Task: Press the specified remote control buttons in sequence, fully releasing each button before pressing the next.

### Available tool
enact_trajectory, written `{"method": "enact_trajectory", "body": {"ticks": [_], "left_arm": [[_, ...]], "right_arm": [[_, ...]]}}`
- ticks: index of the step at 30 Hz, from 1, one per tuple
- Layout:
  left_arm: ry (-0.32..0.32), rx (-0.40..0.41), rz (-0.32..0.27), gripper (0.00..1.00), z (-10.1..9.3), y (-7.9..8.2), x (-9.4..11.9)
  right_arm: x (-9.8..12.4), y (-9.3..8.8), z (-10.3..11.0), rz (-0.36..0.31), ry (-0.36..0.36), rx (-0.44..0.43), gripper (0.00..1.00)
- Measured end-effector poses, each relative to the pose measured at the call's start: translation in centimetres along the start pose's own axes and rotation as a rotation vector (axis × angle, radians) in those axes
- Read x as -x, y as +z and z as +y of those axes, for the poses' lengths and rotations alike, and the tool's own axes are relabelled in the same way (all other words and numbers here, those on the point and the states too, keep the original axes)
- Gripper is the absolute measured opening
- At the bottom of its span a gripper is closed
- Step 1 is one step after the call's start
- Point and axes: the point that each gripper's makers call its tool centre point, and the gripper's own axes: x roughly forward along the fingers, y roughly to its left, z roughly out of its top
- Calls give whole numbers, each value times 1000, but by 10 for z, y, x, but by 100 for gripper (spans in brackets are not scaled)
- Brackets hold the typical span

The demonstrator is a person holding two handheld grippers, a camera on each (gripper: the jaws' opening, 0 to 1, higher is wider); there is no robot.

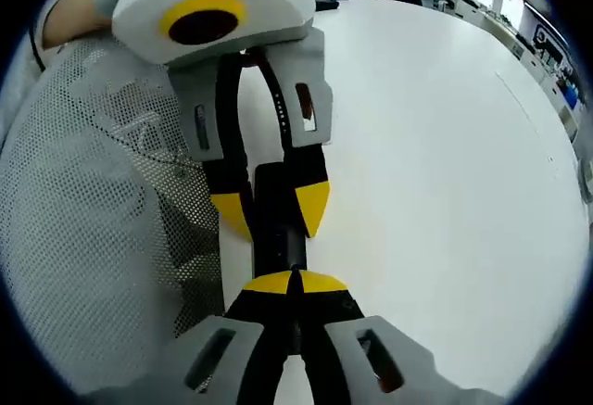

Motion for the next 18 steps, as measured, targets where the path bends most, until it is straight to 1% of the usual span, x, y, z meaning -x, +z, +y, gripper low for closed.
{"method": "enact_trajectory", "body": {"ticks": [1, 3, 4, 7, 9, 11, 12, 13, 15, 16, 17, 18], "left_arm": [[-1, -2, 0, 24, 0, 0, 0], [0, -3, -3, 24, 0, 0, 0], [0, -6, -4, 24, 0, 0, 0], [1, -10, 0, 24, 0, 0, -1], [1, -10, 1, 24, 0, 0, -1], [1, -8, 3, 24, 0, 0, -1], [2, -9, 3, 24, 0, 0, -1], [2, -9, 2, 24, 0, 0, -1], [0, -6, -1, 24, 0, 0, -1], [0, -7, -2, 24, 0, 0, 0], [1, -8, -1, 24, 0, 0, 0], [0, -10, 0, 24, 0, 0, 0]], "right_arm": [[-1, 2, -1, 1, -2, 0, 0], [-1, 2, -1, 24, 4, -2, 0], [-1, 2, -1, 39, 6, 13, 0], [-2, 1, -3, 53, 2, -2, 0], [-1, 1, -4, 44, -5, -25, 0], [-2, 2, -7, 14, -31, -44, 0], [-1, 1, -6, 17, -34, -41, 0], [-1, 2, -6, -1, -61, -16, 0], [0, 1, -5, -19, -87, -16, 0], [0, 2, -3, -33, -90, -34, 0], [1, 2, 1, -40, -75, -42, 0], [2, 1, 3, -39, -75, -69, 0]]}}
